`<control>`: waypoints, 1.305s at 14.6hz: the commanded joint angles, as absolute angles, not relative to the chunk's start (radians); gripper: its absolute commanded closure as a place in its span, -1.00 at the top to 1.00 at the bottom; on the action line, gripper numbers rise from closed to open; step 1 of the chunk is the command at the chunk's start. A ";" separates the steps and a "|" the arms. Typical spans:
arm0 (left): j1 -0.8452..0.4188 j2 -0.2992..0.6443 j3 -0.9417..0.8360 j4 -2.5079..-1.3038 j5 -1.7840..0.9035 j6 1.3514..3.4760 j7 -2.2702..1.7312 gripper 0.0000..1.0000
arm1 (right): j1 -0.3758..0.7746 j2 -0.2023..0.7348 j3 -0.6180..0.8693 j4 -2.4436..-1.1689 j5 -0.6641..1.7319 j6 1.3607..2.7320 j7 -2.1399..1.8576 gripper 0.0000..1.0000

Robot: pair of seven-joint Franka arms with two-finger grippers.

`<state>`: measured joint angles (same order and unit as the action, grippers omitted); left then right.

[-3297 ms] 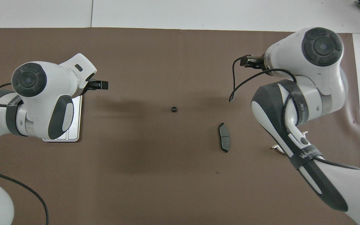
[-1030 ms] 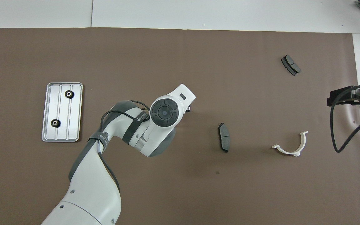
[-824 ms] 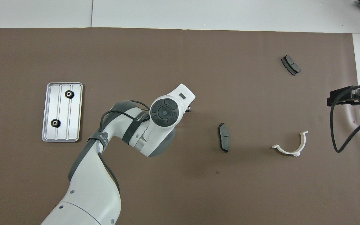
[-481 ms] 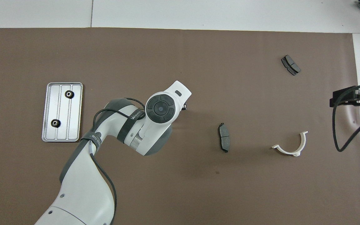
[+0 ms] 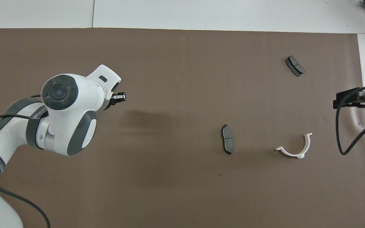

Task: Pick bearing gear from pile to tray
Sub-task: 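Carry the bearing with the left gripper into the tray and release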

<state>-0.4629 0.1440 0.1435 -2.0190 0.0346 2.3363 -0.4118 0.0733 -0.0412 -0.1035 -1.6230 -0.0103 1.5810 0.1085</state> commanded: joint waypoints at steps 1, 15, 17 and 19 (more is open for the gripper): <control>-0.376 0.064 0.132 -2.112 0.020 2.338 -0.324 -1.00 | 0.071 -0.063 -0.103 -1.644 0.000 1.578 0.118 1.00; -0.146 0.060 0.130 -2.278 0.018 2.476 -0.109 -1.00 | 0.071 -0.063 -0.103 -1.644 0.000 1.578 0.117 1.00; -0.144 0.074 0.130 -2.283 0.018 2.487 -0.109 -1.00 | 0.072 -0.063 -0.103 -1.644 0.000 1.578 0.117 1.00; -0.146 0.080 0.129 -2.302 0.018 2.520 -0.109 -1.00 | 0.071 -0.063 -0.103 -1.644 0.000 1.578 0.118 1.00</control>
<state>-0.1606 0.0758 0.1407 -2.2714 0.0346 2.4679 -0.1347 0.0733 -0.0413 -0.1035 -1.6231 -0.0103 1.5811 0.1085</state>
